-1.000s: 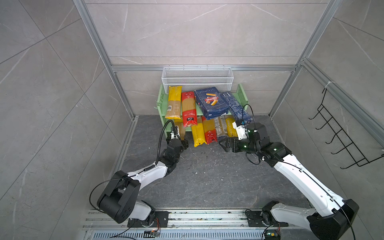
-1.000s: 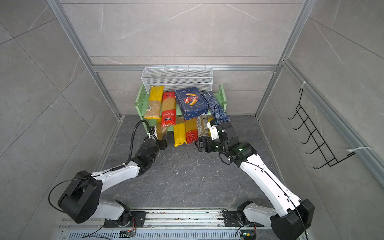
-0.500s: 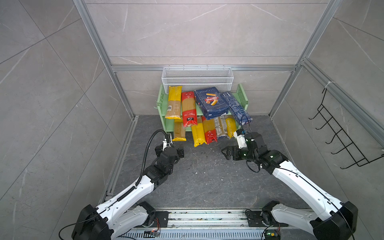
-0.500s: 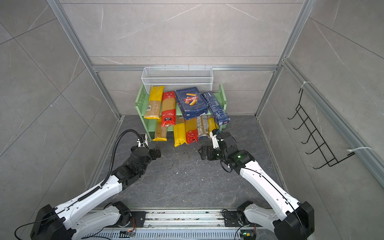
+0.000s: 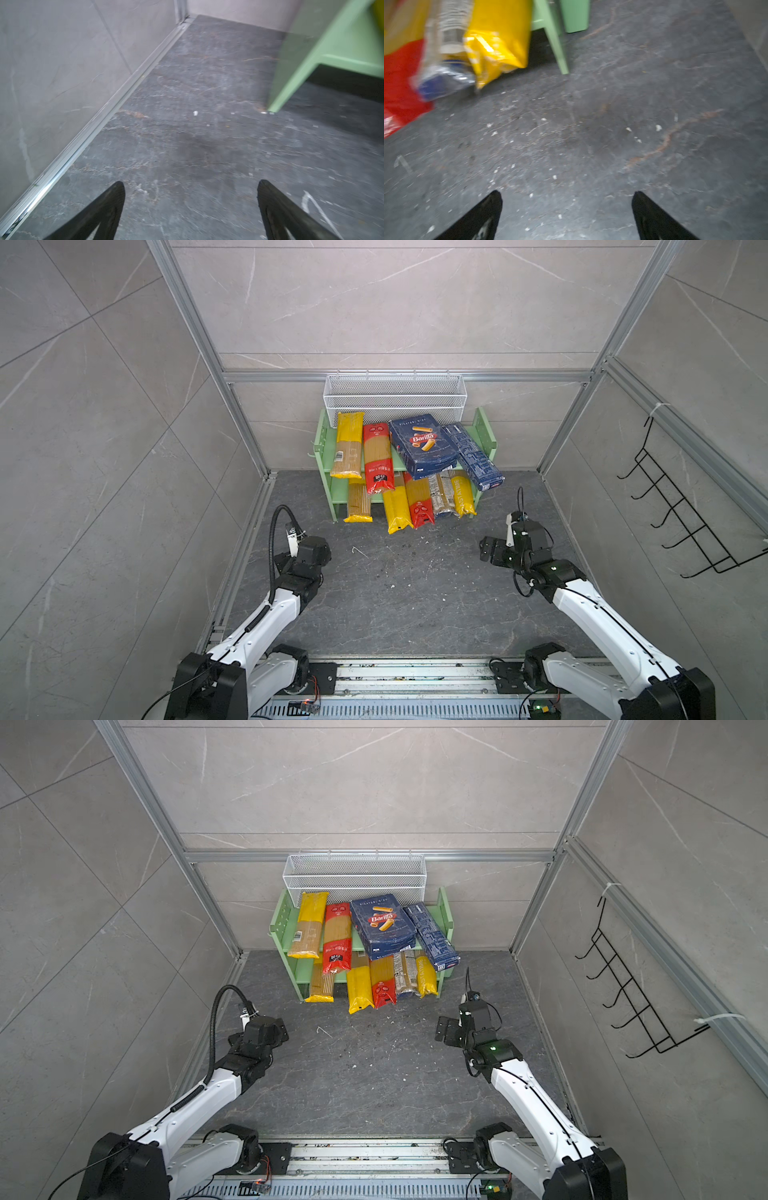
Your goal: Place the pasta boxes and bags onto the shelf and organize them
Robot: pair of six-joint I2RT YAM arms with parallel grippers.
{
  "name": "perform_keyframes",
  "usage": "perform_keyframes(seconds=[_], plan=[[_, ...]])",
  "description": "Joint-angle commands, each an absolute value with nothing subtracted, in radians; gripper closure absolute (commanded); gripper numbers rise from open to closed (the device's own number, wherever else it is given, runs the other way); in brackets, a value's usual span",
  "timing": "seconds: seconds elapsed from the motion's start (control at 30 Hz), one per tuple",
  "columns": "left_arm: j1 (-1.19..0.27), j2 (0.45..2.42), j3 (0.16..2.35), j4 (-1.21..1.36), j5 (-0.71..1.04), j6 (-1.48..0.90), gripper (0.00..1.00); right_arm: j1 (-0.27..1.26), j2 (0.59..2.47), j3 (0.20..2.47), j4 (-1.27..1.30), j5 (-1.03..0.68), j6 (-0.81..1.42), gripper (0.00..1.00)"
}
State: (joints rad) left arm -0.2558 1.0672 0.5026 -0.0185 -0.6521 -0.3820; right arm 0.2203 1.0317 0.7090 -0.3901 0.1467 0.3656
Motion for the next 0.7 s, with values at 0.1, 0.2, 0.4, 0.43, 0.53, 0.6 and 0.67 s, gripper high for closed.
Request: perform_keyframes(seconds=[0.1,0.2,0.4,0.43,0.53,0.6,0.67], plan=[[-0.176,1.048,0.393,0.313,-0.680,-0.187,0.00,0.178,1.119,0.682,-0.184,0.428,0.289,0.00],[-0.097,1.090,0.283,0.479,-0.632,-0.221,0.00,0.178,1.167,0.564,0.107,0.466,0.206,0.00],[-0.072,1.199,0.221,0.786,-0.552,-0.139,0.00,0.171,1.369,0.447,0.522,0.485,0.154,0.00],[-0.071,1.220,0.241,0.778,-0.549,-0.125,0.00,0.171,1.355,0.452,0.489,0.469,0.153,0.00],[-0.066,1.276,0.294,0.751,-0.506,-0.082,0.01,0.165,1.365,0.352,0.732,0.475,0.108,0.00],[-0.066,1.288,0.310,0.741,-0.477,-0.065,0.02,0.155,1.412,0.308,0.878,0.438,0.086,0.00],[-0.066,1.278,0.292,0.765,-0.428,-0.052,0.02,0.155,1.433,0.343,0.829,0.363,0.059,0.00]])
